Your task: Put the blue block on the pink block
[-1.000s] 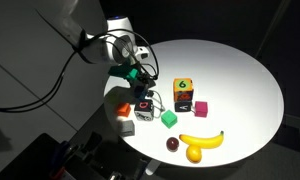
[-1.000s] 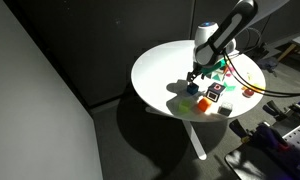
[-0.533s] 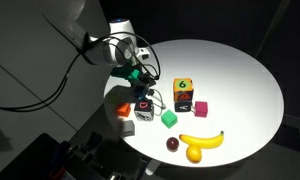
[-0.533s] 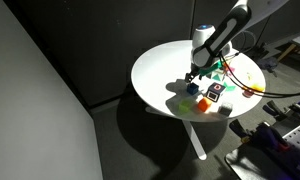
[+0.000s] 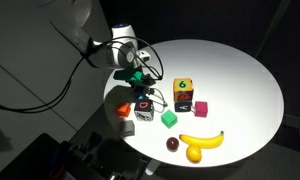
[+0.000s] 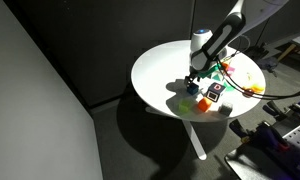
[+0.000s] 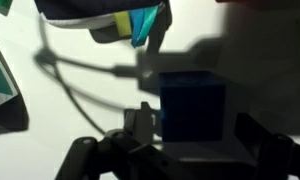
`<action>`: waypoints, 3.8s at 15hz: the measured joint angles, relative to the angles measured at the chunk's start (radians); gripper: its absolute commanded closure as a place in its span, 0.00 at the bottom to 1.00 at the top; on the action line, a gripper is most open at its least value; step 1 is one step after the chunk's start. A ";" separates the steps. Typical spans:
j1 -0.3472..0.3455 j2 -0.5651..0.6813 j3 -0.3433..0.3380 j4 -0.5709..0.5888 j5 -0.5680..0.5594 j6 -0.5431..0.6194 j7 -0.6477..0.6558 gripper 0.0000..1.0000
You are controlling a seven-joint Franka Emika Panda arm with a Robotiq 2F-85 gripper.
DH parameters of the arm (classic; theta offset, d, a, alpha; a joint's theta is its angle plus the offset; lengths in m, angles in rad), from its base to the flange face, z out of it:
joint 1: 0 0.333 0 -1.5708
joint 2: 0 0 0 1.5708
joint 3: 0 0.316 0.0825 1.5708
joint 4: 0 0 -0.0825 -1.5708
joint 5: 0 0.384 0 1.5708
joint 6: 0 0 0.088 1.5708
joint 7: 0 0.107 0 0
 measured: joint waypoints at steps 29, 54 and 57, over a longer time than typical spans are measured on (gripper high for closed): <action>-0.014 -0.136 -0.059 0.028 -0.016 -0.240 -0.001 0.69; -0.115 -0.389 -0.122 -0.112 -0.015 -0.276 0.168 0.69; -0.116 -0.393 -0.148 -0.130 -0.015 -0.234 0.216 0.69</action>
